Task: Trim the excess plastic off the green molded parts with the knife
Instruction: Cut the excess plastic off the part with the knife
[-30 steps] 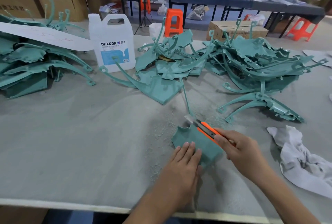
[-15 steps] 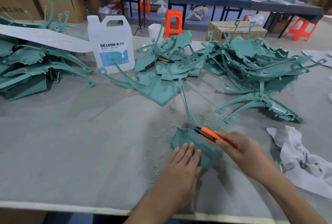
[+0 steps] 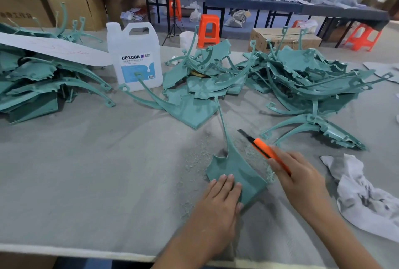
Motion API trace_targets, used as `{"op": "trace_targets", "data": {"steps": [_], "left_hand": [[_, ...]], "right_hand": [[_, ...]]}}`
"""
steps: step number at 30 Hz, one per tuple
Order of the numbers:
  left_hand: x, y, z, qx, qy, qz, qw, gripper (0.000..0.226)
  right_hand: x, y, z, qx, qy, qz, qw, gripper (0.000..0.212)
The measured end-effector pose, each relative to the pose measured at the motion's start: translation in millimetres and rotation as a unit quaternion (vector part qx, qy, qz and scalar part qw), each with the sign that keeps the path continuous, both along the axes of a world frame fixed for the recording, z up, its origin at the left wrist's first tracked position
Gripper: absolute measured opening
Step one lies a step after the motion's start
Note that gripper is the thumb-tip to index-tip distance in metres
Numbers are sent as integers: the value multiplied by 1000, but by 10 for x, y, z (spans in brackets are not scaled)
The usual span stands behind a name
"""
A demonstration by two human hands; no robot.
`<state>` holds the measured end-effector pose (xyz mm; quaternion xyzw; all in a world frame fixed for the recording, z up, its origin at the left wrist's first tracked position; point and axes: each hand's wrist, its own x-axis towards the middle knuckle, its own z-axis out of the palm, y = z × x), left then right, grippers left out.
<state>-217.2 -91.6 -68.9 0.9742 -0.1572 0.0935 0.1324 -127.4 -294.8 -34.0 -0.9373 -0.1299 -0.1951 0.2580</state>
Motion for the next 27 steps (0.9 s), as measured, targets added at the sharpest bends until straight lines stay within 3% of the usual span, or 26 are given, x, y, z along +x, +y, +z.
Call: {"op": "trace_targets", "data": {"steps": [4,7,9,11,13,16,19,21,24,27], "left_hand": [[106,132,83,-132,72,-11,989,56],[220,168,143,-217,-8,113,969,59],[374,189,200,-227,-10,211,951,59],[561,225,208,-189,45,255,947,63],[700,264,214,-206,99,246,942,49],[764,345,243,-291,100,204,929,17],[749,529,281,-336,119,180,917,8],[720,705,330,-355,160,189,902,13],[656,945,422,-394,230,205,866,23],[562,1050,457,-375,266,191,867,24]], "right_hand": [[-38,79,-116,104,106,34,988,29],[-77,115,-221,123,150,22,981,26],[-70,118,-268,116,165,6,979,29],[-49,140,-271,125,186,1,975,28],[-53,165,-270,154,197,9,968,22],[-102,218,-270,235,220,45,946,18],[-124,179,-223,296,242,59,922,19],[-130,123,-165,263,226,80,934,22],[-154,80,-44,142,194,125,963,22],[-171,169,32,26,175,153,972,19]]}}
